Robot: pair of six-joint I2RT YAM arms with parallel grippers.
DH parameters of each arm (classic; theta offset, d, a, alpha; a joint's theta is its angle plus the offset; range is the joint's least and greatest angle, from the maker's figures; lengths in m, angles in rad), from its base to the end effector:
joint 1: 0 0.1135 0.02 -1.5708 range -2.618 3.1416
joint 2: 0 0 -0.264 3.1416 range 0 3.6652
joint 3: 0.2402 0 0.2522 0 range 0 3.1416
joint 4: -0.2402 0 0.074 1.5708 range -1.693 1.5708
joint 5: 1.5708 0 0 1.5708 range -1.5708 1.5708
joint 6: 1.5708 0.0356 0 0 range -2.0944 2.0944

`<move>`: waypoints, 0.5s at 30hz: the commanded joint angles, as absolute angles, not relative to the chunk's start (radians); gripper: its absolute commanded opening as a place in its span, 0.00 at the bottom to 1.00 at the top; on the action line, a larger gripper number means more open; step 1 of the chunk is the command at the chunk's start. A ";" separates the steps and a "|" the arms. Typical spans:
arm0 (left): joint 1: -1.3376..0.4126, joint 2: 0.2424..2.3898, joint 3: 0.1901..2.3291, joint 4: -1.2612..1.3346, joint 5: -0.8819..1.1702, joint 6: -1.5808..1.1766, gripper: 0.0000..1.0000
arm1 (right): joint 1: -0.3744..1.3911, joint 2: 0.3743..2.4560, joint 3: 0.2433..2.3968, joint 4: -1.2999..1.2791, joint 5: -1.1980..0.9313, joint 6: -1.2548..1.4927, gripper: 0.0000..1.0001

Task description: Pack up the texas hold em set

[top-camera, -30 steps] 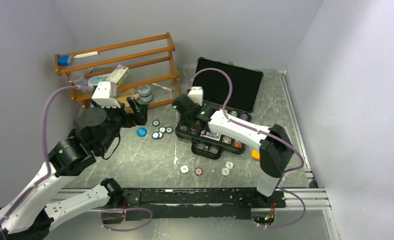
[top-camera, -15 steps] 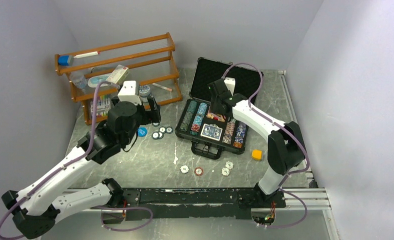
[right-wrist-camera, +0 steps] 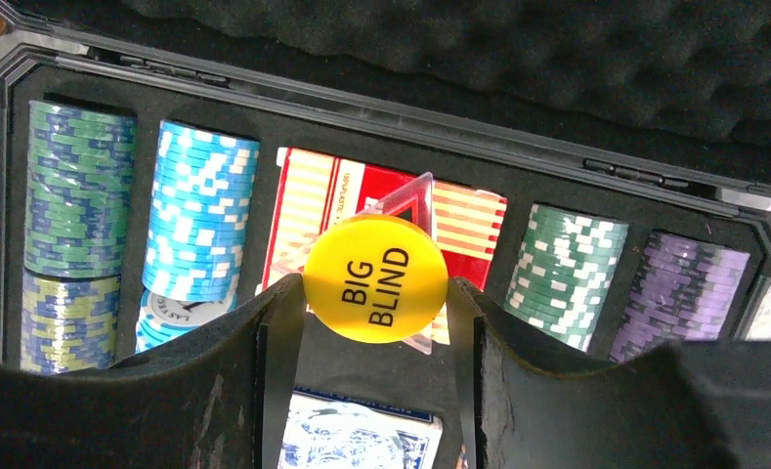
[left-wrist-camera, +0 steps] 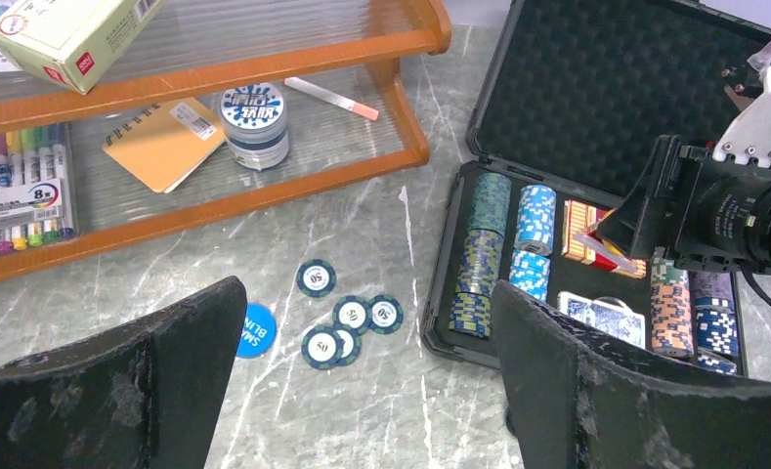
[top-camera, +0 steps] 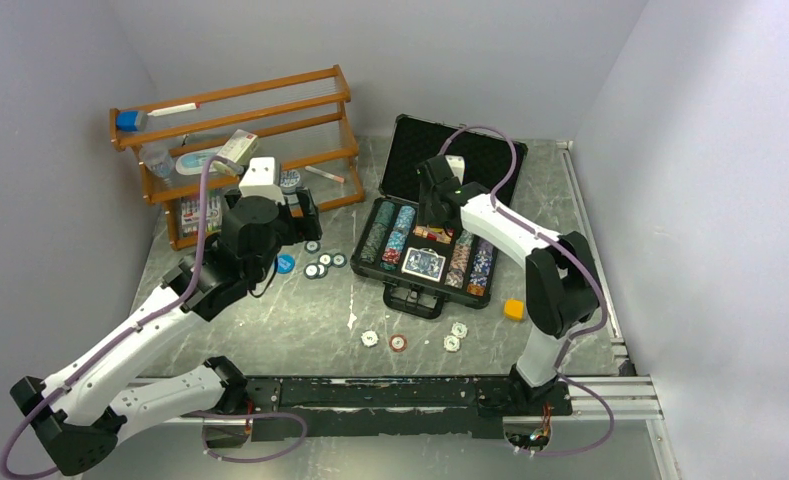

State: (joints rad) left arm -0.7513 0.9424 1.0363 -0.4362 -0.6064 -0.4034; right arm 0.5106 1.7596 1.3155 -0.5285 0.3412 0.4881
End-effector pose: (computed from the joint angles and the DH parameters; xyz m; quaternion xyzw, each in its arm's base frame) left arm 0.1602 -0.1219 0.3751 -0.0345 0.7979 -0.0958 0.5941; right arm 0.3348 0.1739 0.2329 0.0394 0.9422 -0.0034 0.3326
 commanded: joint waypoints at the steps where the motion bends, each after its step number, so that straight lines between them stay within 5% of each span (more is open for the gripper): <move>1: -0.744 0.931 1.028 -0.408 -0.598 -0.401 0.98 | 0.507 1.789 1.357 -0.528 0.337 0.466 0.58; 15: -0.742 0.907 1.003 -0.426 -0.600 -0.423 0.99 | 0.508 1.796 1.386 -0.564 0.340 0.466 0.68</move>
